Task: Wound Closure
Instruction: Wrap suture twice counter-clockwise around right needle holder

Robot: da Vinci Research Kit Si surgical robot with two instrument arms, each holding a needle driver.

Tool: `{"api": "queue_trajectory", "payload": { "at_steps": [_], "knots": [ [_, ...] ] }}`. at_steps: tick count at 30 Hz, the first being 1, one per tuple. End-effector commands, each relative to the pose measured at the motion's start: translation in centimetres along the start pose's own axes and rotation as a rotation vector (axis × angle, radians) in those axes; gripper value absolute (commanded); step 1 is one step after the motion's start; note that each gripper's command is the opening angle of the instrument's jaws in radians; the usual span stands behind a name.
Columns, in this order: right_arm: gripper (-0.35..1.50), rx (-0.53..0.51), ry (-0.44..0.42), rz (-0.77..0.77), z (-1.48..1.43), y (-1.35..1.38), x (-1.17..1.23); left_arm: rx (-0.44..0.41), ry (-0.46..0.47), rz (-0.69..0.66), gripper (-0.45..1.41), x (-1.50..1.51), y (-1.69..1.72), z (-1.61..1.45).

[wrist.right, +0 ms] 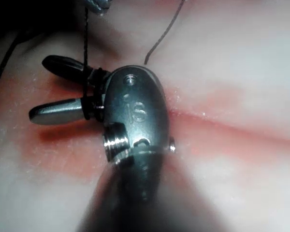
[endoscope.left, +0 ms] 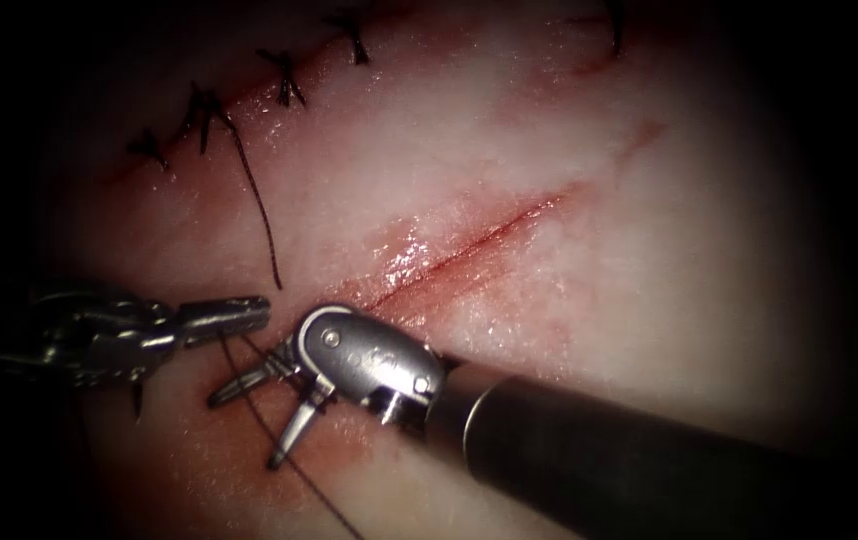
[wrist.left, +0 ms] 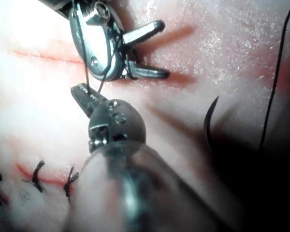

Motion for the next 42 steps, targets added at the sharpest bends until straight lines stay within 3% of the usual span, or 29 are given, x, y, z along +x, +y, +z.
{"api": "queue_trajectory", "payload": {
  "at_steps": [1,3,5,7,13,17,23,30,32,34,39,42],
  "knots": [
    [0.88,0.013,0.009,0.003,0.01,0.06,0.01,-0.002,0.009,0.006,-0.45,-0.11,0.01,0.05],
    [0.88,-0.001,0.03,0.008,-0.01,0.06,0.03,-0.001,0.016,0.008,-0.45,-0.15,0.03,0.04],
    [0.86,-0.107,0.11,0.028,-0.07,0.06,0.11,-0.003,0.033,0.017,-0.45,-0.33,0.14,0.0],
    [0.83,-0.143,0.137,0.036,-0.1,0.05,0.14,-0.003,0.037,0.011,-0.45,-0.44,0.21,-0.01],
    [0.26,-0.279,0.242,0.078,-0.19,0.01,0.24,-0.014,0.029,-0.012,-0.45,-0.67,0.46,-0.02],
    [0.21,-0.387,0.331,0.131,-0.31,0.01,0.34,-0.034,0.013,-0.012,-0.45,-0.68,0.68,0.04],
    [0.17,-0.44,0.379,0.153,-0.34,0.02,0.36,-0.041,0.009,-0.021,-0.45,-0.67,0.75,0.05],
    [0.38,-0.523,0.462,0.188,-0.33,0.12,0.35,-0.034,-0.014,-0.038,-0.45,-0.53,0.88,0.13],
    [0.65,-0.533,0.474,0.188,-0.3,0.16,0.35,-0.027,-0.03,-0.053,-0.45,-0.46,0.97,0.24],
    [0.76,-0.548,0.489,0.192,-0.3,0.18,0.36,-0.014,-0.041,-0.061,-0.45,-0.42,1.02,0.31],
    [0.95,-0.559,0.497,0.196,-0.38,0.22,0.43,0.008,-0.103,-0.072,-0.45,-0.38,1.07,0.35],
    [0.95,-0.561,0.501,0.211,-0.46,0.24,0.46,0.037,-0.166,-0.078,-0.45,-0.35,1.08,0.31]
  ]
}}
